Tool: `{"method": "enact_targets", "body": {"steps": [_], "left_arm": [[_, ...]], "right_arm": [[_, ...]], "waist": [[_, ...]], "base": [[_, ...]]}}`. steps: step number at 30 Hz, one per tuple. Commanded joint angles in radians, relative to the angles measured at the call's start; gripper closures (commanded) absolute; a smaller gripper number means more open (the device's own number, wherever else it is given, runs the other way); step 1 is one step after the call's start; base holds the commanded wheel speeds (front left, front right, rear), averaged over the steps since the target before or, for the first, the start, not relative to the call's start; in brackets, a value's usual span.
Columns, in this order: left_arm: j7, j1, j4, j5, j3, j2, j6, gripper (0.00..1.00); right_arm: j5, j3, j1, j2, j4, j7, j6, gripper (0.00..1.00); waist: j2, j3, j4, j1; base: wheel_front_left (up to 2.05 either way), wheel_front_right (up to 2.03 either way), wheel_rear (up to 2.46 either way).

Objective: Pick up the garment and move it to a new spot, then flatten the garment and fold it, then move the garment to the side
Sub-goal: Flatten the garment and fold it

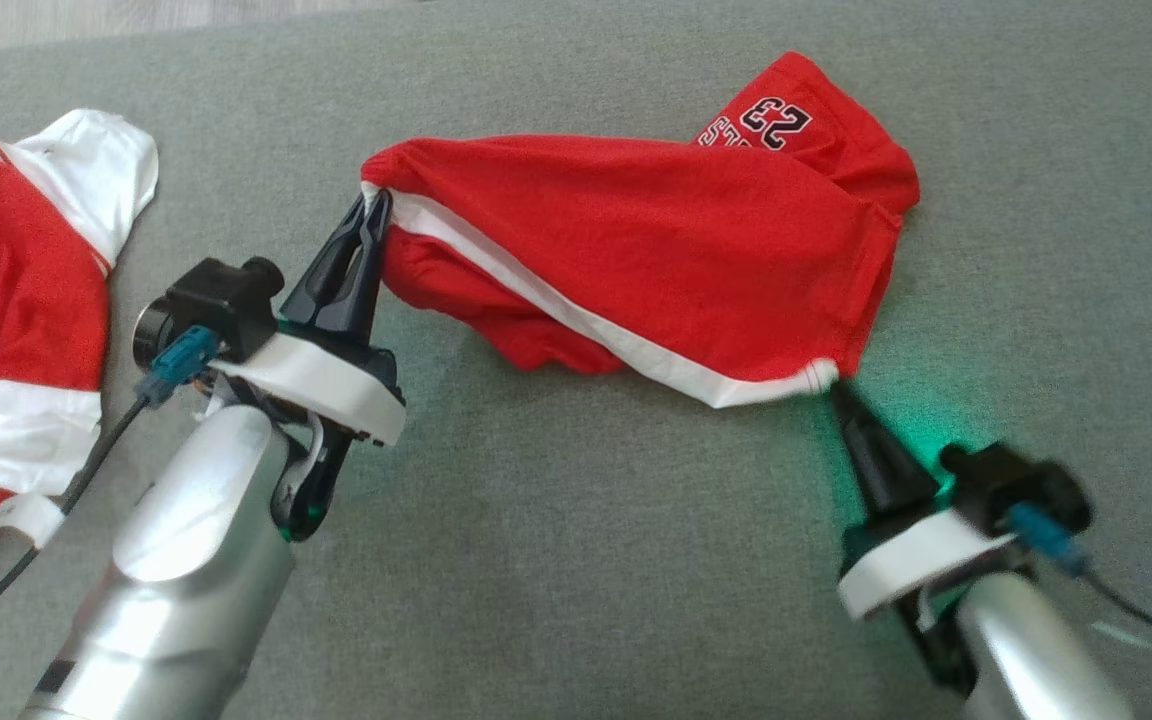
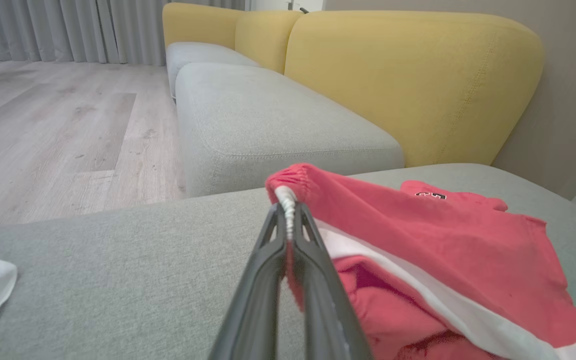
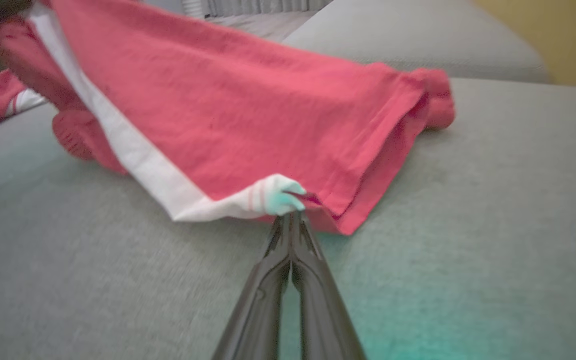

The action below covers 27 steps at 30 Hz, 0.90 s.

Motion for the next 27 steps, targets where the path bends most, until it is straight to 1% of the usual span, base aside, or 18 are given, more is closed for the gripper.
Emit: {"method": "enact_targets", "body": {"steps": [1,5,7,9,12,13,14,15,16,17,20,27], "left_arm": [[-0.021,-0.056,-0.029,0.002,0.031,0.030,-0.002,1.00],[-0.037,-0.075,-0.061,0.004,0.036,0.043,-0.005,1.00],[-0.039,-0.088,-0.081,0.004,0.039,0.052,-0.007,1.00],[-0.030,-0.100,-0.102,0.004,0.037,0.057,-0.007,1.00],[-0.011,-0.110,-0.116,0.003,0.032,0.064,-0.008,1.00],[-0.006,-0.111,-0.118,0.003,0.031,0.066,-0.007,1.00],[-0.002,-0.112,-0.117,0.003,0.031,0.068,-0.006,1.00],[0.000,-0.114,-0.116,0.002,0.030,0.069,-0.004,1.00],[0.002,-0.116,-0.115,0.000,0.030,0.066,-0.001,1.00],[0.002,-0.116,-0.115,0.000,0.030,0.066,-0.001,1.00],[0.003,-0.118,-0.111,-0.003,0.026,0.062,-0.001,1.00],[-0.002,-0.135,-0.100,-0.006,0.017,0.053,-0.002,1.00]], "right_arm": [[-0.011,-0.029,0.003,0.011,-0.073,-0.006,0.008,1.00],[-0.021,-0.141,0.014,0.034,-0.214,-0.006,0.008,1.00],[-0.029,-0.168,0.012,0.036,-0.265,-0.006,0.008,1.00],[-0.044,-0.153,0.009,0.017,-0.284,-0.006,0.008,1.00],[-0.027,-0.056,0.007,-0.029,-0.264,-0.006,0.008,1.00],[-0.021,-0.013,0.004,-0.048,-0.256,-0.006,0.008,0.93],[-0.016,0.022,0.002,-0.065,-0.244,-0.006,0.008,0.28],[-0.014,0.052,-0.001,-0.079,-0.232,-0.006,0.008,0.00],[-0.018,0.110,-0.008,-0.101,-0.211,-0.006,0.008,0.00],[-0.018,0.110,-0.008,-0.101,-0.211,-0.006,0.008,0.00],[-0.033,0.182,-0.027,-0.121,-0.162,-0.006,0.008,0.00],[-0.044,0.257,-0.088,-0.116,-0.052,-0.006,0.008,0.00]], "waist": [[0.0000,-0.004,-0.004,-0.0001],[0.0000,-0.016,-0.017,-0.0001],[0.0000,-0.025,-0.028,-0.0001],[0.0000,-0.029,-0.031,-0.0001],[0.0000,-0.034,-0.033,-0.0001],[0.0000,-0.034,-0.033,-0.0001],[0.0000,-0.033,-0.033,-0.0001],[0.0000,-0.030,-0.032,-0.0001],[0.0000,-0.022,-0.027,-0.0001],[0.0000,-0.022,-0.027,-0.0001],[0.0000,-0.011,-0.019,-0.0001],[0.0000,0.012,0.002,-0.0001]], "base": [[0.00,0.00,0.00],[0.00,0.00,0.00],[0.00,0.00,0.00],[0.00,0.00,0.00],[0.00,0.00,0.00],[0.00,0.00,0.00],[0.00,0.00,0.00],[0.00,0.00,0.00],[0.00,0.00,0.00],[0.00,0.00,0.00],[0.00,0.00,0.00],[0.00,0.00,0.00]]}}
